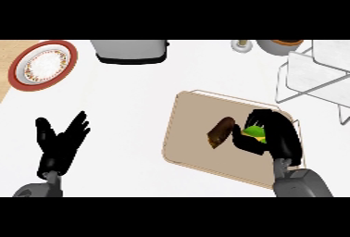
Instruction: Pick the lemon from the tray and place it in the tiered shelf
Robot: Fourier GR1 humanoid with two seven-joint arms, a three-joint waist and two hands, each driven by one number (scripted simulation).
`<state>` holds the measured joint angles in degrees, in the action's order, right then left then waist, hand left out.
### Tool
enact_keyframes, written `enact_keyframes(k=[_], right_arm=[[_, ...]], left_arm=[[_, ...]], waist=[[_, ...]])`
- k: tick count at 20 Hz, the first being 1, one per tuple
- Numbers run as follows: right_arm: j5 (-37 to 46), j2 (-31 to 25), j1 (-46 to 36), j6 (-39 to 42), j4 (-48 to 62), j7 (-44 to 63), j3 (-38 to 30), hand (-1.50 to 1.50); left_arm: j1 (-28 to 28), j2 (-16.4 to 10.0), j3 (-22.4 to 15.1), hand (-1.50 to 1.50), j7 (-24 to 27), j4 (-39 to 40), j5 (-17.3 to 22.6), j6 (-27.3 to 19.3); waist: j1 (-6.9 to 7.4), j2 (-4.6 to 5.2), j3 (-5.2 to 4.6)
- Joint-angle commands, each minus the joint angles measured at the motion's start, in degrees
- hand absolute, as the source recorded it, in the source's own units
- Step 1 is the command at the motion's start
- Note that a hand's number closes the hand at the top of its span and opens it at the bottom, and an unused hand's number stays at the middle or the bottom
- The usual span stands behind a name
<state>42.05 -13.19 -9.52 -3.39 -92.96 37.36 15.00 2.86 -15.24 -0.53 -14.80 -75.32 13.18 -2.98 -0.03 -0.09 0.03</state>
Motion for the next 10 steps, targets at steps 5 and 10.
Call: enact_keyframes(k=[5, 10], right_arm=[[-1.1, -6.9, -3.4, 6.4, -22.8, 6.5, -7.1, 1.50], [-7.9, -12.9, -12.1, 17.7, -30.3, 16.9, -18.1, 1.50]], left_arm=[[-2.7, 1.6, -0.3, 0.00, 1.1, -1.4, -1.1, -1.1], [-2.7, 0.7, 0.0, 0.00, -1.2, -3.2, -0.4, 0.1]], waist=[[-0.62, -0.28, -0.08], [-0.22, -0.18, -0.08]])
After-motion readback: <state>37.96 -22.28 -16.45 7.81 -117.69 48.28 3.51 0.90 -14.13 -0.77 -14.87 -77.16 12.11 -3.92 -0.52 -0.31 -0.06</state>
